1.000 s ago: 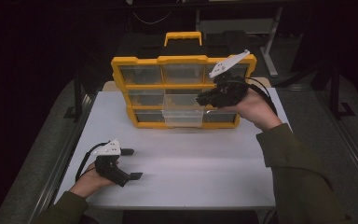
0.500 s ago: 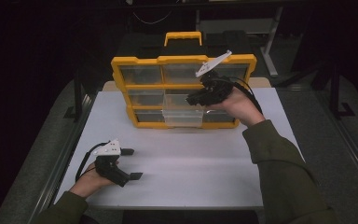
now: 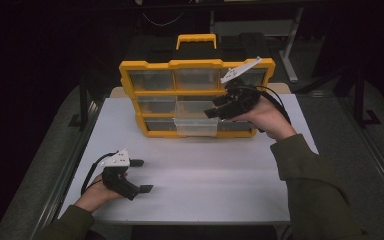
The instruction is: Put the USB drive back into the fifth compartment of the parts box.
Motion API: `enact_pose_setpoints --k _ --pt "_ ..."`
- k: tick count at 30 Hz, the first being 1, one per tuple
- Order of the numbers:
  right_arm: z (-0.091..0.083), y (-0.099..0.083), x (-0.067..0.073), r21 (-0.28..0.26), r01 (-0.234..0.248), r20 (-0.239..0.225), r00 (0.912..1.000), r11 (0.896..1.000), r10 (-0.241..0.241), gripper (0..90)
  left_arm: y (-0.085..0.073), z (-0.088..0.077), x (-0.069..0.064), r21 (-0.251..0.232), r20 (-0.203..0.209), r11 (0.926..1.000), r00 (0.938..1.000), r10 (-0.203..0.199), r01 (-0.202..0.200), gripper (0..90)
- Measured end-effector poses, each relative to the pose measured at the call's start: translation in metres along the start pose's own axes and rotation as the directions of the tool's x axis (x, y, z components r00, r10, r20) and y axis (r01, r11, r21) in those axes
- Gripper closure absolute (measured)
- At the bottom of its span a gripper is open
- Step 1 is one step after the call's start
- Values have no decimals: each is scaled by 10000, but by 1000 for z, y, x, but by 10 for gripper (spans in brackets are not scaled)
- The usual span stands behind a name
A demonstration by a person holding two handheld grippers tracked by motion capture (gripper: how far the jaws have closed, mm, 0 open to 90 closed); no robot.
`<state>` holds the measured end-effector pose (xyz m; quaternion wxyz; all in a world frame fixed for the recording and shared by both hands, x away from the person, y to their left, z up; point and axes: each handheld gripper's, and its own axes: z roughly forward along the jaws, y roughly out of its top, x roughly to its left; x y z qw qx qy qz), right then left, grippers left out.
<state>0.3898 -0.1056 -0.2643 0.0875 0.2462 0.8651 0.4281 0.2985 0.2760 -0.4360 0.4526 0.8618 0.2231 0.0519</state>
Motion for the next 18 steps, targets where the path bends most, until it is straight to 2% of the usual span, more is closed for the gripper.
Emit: enact_pose_setpoints --k 4,6,11,18 --pt "-5 -6 1 -101 -78 77 9999 9999 78 378 0 0 0 -20 -30 10000 10000 -28 28 0" --pt "-8 -12 3 -114 -87 222 9997 9999 89 342 0 0 0 -8 -28 10000 10000 -35 35 0" --pt "-13 -25 5 -387 -228 254 9994 9990 238 288 0 0 0 -12 -19 10000 10000 -55 55 0" --pt "-13 -43 7 -517 -358 368 9986 9980 378 255 0 0 0 -18 -19 10000 10000 -64 64 0"
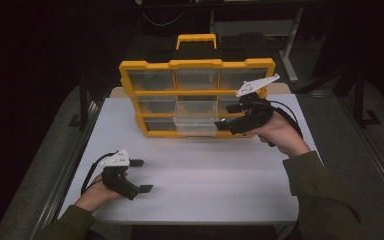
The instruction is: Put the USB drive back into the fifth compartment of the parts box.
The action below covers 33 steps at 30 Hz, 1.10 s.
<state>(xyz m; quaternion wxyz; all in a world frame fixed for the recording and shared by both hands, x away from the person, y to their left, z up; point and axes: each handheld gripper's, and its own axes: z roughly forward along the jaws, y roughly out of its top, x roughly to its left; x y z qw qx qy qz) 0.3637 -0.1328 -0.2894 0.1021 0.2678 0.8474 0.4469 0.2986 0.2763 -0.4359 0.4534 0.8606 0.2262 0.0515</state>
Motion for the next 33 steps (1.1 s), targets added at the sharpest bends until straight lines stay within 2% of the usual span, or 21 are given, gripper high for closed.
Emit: enact_pose_setpoints --k 9,11,14,22,33 --pt "7 -28 3 -258 -64 188 9998 9996 69 189 0 0 0 10 2 10000 10000 2 -2 0" --pt "7 -28 3 -258 -64 188 9998 9996 69 189 0 0 0 2 -1 10000 10000 7 -7 0" --pt "13 -42 4 -290 -132 218 9997 9995 139 157 0 0 0 24 6 10000 10000 5 -5 0" --pt "24 -71 7 -281 -613 319 9976 9977 622 117 0 0 0 48 34 10000 10000 9 -9 0" --pt "32 -95 14 -229 -762 400 9962 9968 771 19 0 0 -1 55 29 10000 10000 11 -11 0"
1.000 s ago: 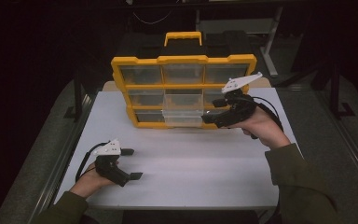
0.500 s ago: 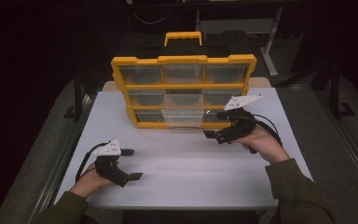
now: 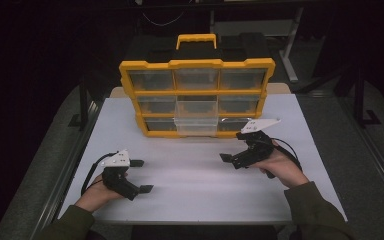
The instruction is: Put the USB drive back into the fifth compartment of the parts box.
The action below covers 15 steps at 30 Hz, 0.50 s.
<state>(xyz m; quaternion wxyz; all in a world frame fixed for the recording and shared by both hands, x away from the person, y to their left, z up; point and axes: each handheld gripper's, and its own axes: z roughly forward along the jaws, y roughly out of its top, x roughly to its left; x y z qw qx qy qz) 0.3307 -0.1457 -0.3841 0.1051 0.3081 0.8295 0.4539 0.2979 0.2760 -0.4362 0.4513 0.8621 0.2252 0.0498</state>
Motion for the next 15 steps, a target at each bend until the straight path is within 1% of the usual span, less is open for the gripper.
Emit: enact_pose_setpoints --k 1,4,7,8,12,15 --pt "0 0 0 0 0 0 10000 10000 0 19 0 0 0 0 0 10000 10000 0 0 0" --pt "2 -7 0 -29 -111 17 9999 9999 111 13 0 0 0 -24 -20 10000 10000 9 -9 0" --pt "2 -13 0 -66 -98 99 9999 9999 99 11 0 0 0 -18 -11 10000 10000 11 -11 0" --pt "2 -22 0 -127 -144 121 9998 9998 145 0 0 0 0 -20 -5 10000 10000 18 -18 0" --pt "2 -25 0 -144 -161 102 9998 9998 162 0 0 0 0 -33 -12 10000 10000 39 -39 0" --pt "2 -37 0 -111 -247 154 9996 9996 249 0 0 -1 -1 -27 -17 10000 10000 71 -71 0"
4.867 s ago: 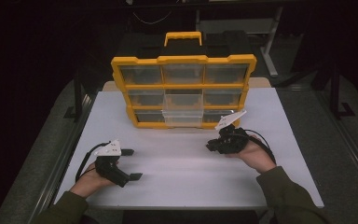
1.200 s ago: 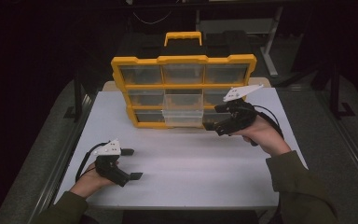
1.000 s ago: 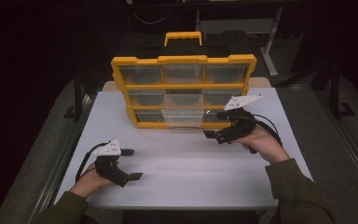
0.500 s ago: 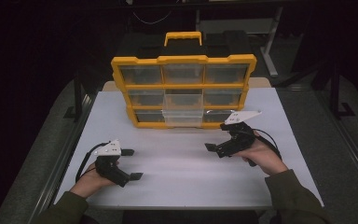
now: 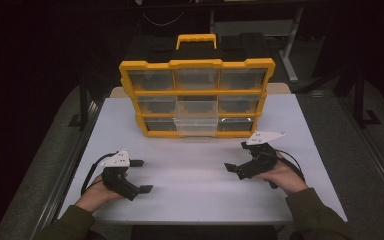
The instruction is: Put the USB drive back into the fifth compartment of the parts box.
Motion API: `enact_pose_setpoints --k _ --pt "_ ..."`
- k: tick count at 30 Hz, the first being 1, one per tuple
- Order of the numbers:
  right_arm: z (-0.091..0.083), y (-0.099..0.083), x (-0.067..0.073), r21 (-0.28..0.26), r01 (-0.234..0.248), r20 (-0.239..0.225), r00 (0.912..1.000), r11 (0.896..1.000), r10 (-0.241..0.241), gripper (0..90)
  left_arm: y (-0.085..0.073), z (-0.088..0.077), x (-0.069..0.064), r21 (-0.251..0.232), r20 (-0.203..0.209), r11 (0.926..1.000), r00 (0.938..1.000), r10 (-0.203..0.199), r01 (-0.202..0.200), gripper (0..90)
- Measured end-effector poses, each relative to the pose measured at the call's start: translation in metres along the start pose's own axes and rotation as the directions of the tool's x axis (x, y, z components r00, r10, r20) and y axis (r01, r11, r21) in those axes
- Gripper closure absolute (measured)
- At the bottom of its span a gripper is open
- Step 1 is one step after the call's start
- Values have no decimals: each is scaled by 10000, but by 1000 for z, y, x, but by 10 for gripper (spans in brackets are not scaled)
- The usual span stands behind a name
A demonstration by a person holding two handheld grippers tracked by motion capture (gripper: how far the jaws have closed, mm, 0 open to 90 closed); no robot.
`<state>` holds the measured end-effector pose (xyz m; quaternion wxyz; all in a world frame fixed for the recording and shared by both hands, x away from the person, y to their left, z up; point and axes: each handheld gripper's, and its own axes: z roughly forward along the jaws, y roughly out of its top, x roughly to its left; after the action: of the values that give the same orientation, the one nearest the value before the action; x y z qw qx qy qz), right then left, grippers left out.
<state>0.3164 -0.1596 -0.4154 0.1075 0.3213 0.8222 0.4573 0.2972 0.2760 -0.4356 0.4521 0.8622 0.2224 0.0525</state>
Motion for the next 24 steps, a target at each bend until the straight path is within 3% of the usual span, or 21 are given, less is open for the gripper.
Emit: enact_pose_setpoints --k 12,24 --pt "-11 -29 -5 -259 -247 229 9994 9994 252 0 0 0 -1 -19 -10 10000 10000 -1 1 0" --pt "-14 -49 -5 -184 -429 302 9986 9989 434 0 -1 -1 -1 -63 -47 10000 10000 -9 9 0"
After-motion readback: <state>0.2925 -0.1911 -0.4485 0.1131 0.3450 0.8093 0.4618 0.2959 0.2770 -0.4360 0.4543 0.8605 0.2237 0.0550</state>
